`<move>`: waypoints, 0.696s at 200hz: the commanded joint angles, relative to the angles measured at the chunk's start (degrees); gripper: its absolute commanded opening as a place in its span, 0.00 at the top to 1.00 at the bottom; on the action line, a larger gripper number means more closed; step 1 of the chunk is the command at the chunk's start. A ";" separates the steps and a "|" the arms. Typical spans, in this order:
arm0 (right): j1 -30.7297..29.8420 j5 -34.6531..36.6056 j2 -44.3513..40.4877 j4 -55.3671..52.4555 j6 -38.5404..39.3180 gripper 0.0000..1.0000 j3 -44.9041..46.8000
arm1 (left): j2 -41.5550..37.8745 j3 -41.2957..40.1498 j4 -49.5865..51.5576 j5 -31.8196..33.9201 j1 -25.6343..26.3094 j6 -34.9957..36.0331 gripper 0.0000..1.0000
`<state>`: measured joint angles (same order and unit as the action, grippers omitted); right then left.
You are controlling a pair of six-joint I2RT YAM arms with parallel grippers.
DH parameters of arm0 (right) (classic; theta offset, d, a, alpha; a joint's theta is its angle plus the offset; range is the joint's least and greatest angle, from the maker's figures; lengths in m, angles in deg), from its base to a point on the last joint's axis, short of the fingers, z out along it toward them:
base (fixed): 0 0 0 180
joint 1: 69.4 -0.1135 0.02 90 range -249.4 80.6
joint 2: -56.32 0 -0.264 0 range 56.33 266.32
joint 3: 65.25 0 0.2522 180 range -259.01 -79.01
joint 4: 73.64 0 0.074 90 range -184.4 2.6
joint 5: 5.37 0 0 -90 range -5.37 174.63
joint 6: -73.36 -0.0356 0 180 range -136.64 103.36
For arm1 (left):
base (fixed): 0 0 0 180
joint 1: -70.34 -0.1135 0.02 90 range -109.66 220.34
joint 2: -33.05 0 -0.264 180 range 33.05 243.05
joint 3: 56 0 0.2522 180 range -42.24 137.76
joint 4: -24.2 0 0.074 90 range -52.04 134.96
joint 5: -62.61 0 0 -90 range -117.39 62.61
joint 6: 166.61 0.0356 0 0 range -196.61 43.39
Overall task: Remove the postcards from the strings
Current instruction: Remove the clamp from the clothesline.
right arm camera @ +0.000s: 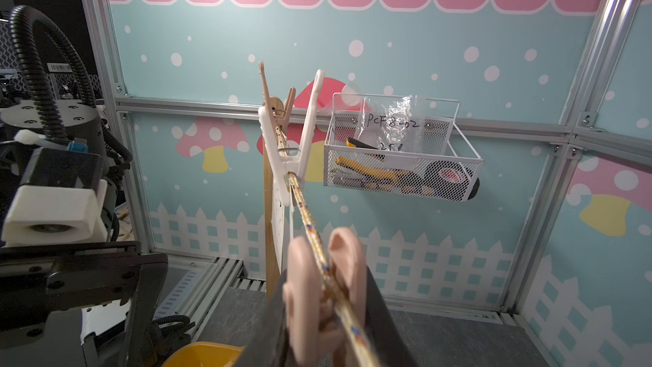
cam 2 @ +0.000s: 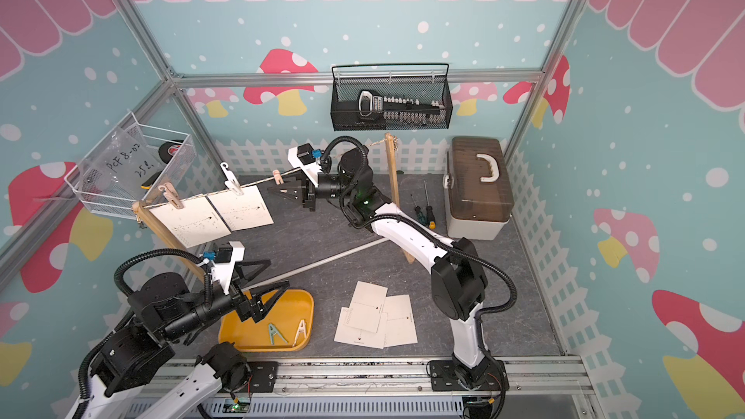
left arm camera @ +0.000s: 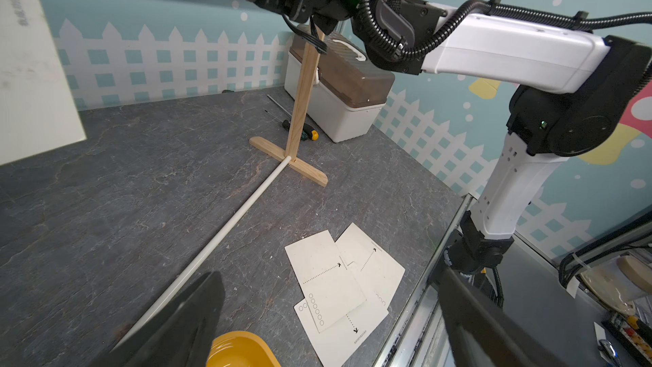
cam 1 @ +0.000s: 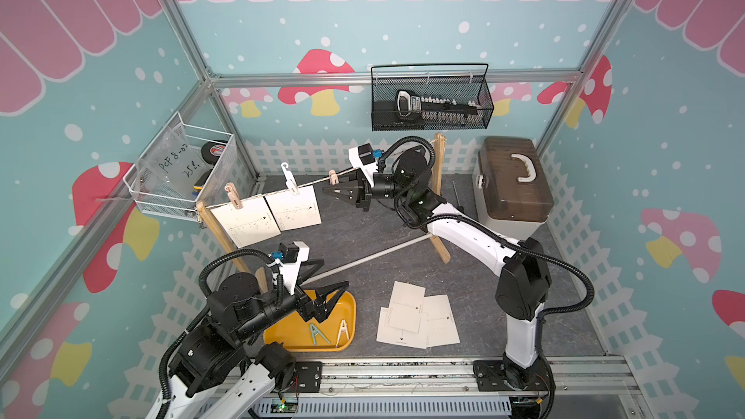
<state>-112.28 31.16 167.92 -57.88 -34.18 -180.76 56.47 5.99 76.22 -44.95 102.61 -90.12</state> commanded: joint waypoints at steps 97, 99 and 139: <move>-0.55 3.38 1.02 -14.36 10.66 0.97 -3.13 | -0.91 -1.03 -0.54 0.64 -0.33 -0.61 0.01; -0.55 3.38 1.00 -14.52 10.74 0.96 -3.00 | -0.98 -1.03 -0.46 0.74 -0.34 -0.63 0.01; -0.54 4.23 -3.95 -14.68 13.16 0.96 5.10 | -4.17 -1.03 0.41 8.17 -0.34 -1.42 0.01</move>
<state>-112.32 34.81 167.89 -71.08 -24.54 -180.15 55.11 5.51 76.24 -42.37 102.61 -90.76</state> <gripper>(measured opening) 0.227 0.994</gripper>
